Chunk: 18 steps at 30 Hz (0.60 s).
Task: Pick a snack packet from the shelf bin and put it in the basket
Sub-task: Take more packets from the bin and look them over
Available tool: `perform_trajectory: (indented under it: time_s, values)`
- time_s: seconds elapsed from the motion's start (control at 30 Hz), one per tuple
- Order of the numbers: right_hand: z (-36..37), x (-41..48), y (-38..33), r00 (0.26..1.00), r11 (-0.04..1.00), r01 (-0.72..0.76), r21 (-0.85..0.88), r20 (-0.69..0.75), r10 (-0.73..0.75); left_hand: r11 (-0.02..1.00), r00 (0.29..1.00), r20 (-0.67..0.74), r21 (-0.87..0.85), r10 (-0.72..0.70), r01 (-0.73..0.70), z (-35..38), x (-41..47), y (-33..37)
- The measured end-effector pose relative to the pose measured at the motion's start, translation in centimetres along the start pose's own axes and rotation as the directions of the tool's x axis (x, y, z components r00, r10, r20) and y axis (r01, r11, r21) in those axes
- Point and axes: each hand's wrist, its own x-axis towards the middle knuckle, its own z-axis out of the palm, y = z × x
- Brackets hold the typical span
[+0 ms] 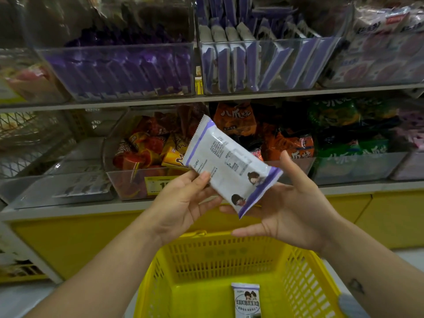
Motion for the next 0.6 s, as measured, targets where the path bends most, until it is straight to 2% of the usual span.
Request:
perform_trajectory:
  time_s: [0.1,0.17,0.23,0.33,0.6]
  values:
    - [0.0,0.0,0.1,0.999,0.997,-0.031,-0.063,-0.031,0.029,0.986,1.0,-0.026,0.169,0.001,0.004,0.3,0.3,-0.7]
    - [-0.1,0.2,0.3,0.998,0.998,-0.021,-0.066,-0.064,0.016,0.941,0.996,-0.056,0.335,0.068,-0.045,0.7,0.5,-1.2]
    - [-0.3,0.4,0.3,0.992,0.996,0.01,-0.087,-0.126,-0.021,0.902,0.99,-0.066,0.422,0.125,-0.085,1.1,0.6,-1.6]
    - [-0.4,0.8,0.6,0.973,0.979,0.041,-0.201,-0.216,-0.085,0.893,0.997,-0.014,0.446,0.081,-0.066,2.0,0.3,-2.0]
    - [-0.5,1.3,1.4,0.973,0.912,0.045,-0.409,-0.19,-0.133,0.914,0.997,-0.055,0.406,0.05,-0.023,3.2,-0.2,-3.0]
